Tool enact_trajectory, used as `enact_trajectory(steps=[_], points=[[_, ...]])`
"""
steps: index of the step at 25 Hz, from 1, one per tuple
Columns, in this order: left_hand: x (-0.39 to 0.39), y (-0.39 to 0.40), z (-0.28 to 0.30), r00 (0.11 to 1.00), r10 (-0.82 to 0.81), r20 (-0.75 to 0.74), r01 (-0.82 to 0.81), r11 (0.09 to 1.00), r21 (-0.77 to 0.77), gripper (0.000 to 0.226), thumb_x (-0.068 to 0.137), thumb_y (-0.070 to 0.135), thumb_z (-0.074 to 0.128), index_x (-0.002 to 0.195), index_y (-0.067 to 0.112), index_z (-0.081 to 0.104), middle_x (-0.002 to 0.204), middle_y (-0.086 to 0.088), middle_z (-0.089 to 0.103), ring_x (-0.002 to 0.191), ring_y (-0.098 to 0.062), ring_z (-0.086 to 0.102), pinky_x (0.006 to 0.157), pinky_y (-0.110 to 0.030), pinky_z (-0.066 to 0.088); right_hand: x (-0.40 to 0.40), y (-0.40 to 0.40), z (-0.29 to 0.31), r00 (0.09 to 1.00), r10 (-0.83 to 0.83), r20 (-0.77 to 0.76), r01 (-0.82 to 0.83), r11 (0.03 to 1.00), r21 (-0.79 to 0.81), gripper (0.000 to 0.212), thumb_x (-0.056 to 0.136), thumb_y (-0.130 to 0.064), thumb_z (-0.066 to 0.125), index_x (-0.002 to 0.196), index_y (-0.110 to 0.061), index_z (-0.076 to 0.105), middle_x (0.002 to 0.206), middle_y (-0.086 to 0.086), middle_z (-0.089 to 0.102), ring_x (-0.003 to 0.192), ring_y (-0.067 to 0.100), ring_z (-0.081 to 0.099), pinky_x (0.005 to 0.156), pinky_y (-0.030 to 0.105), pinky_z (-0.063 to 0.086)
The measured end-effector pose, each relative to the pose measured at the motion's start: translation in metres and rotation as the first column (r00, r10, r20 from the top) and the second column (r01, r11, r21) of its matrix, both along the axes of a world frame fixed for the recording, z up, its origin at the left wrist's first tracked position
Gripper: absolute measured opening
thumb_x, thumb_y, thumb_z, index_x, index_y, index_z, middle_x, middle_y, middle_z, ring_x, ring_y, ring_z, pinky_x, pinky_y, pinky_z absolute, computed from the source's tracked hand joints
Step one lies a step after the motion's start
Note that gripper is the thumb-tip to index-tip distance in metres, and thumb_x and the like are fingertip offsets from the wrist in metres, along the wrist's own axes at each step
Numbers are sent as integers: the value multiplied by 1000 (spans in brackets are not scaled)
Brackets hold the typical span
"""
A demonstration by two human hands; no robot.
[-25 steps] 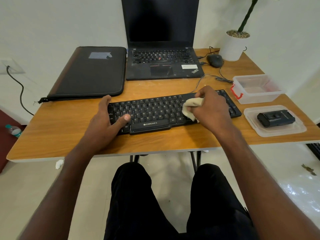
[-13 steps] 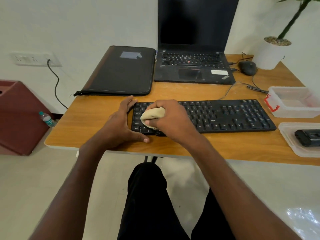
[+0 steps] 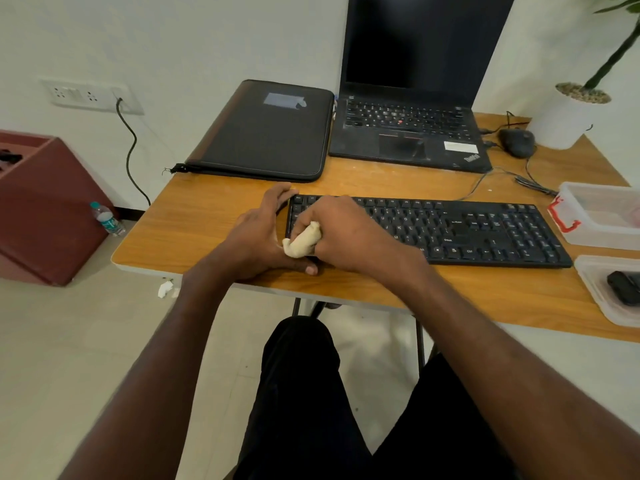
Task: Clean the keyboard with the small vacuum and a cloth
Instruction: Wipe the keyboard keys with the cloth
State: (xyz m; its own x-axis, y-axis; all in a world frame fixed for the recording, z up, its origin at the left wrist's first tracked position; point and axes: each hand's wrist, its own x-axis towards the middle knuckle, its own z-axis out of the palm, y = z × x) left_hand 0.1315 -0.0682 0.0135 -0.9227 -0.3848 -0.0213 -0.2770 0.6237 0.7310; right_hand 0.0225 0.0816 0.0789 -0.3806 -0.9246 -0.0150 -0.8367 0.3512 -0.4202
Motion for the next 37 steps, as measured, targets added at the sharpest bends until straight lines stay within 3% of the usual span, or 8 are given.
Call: enact_trajectory(steps=[3, 6, 9, 13, 21, 24, 26, 37], points=[[-1, -1, 0, 1000, 21, 17, -21, 999, 27, 152, 38, 80, 93, 161, 42, 13, 166, 7, 37, 149, -25, 40, 123, -57, 36, -8, 0, 6, 986, -66, -156, 77, 995, 61, 33, 86, -21, 80, 118, -22, 74, 115, 3, 70, 109, 21, 62, 78, 31, 46], [0, -2, -2, 1000, 18, 7, -18, 999, 39, 150, 38, 78, 94, 160, 42, 16, 163, 7, 39, 146, -23, 43, 121, -56, 40, -11, 5, 4, 994, -105, 35, 102, 992, 67, 34, 85, -14, 78, 118, -23, 77, 117, 2, 71, 107, 19, 63, 80, 32, 52], [0, -2, -2, 999, 37, 12, -37, 998, 53, 152, 33, 84, 93, 159, 47, 15, 164, 7, 38, 147, -27, 42, 119, -58, 41, -21, 9, 5, 966, -255, -39, 257, 964, 69, 39, 87, -23, 75, 126, -17, 70, 118, 7, 68, 99, 20, 58, 78, 33, 50], [0, -2, -2, 1000, 26, 4, -26, 999, 23, 151, 37, 79, 93, 160, 42, 15, 164, 7, 40, 148, -26, 42, 121, -57, 38, -9, -3, 5, 980, -179, 87, 173, 983, 63, 41, 83, -24, 77, 124, -20, 72, 113, 5, 69, 99, 19, 63, 73, 30, 51], [0, -5, -3, 1000, 22, 15, -23, 999, 41, 152, 35, 83, 93, 160, 45, 14, 165, 6, 37, 149, -26, 40, 121, -58, 38, -14, 12, 8, 986, -168, -20, 170, 981, 98, 39, 81, -21, 83, 118, -27, 74, 119, 4, 67, 112, 24, 61, 85, 36, 54], [0, -5, -4, 999, 35, 28, -36, 998, 59, 153, 33, 85, 93, 159, 49, 13, 167, 7, 33, 150, -29, 38, 119, -60, 40, -24, 21, 11, 954, -285, -89, 294, 950, 106, 45, 85, -29, 81, 124, -14, 66, 116, 7, 66, 98, 21, 59, 71, 29, 46], [0, -5, -4, 999, 36, 32, -38, 997, 61, 154, 33, 86, 92, 159, 49, 13, 167, 6, 32, 150, -29, 38, 118, -60, 42, -27, 22, 9, 934, -346, 91, 337, 937, 94, 49, 81, -28, 83, 125, -14, 66, 114, 6, 69, 91, 18, 62, 61, 27, 46], [-1, -9, -8, 999, 28, 21, -29, 997, 71, 157, 31, 85, 92, 160, 44, 13, 169, 6, 30, 153, -25, 36, 122, -58, 39, -3, 46, 11, 969, -237, -70, 239, 971, 29, 36, 86, -15, 75, 122, -25, 75, 120, 3, 72, 111, 21, 64, 84, 32, 52]])
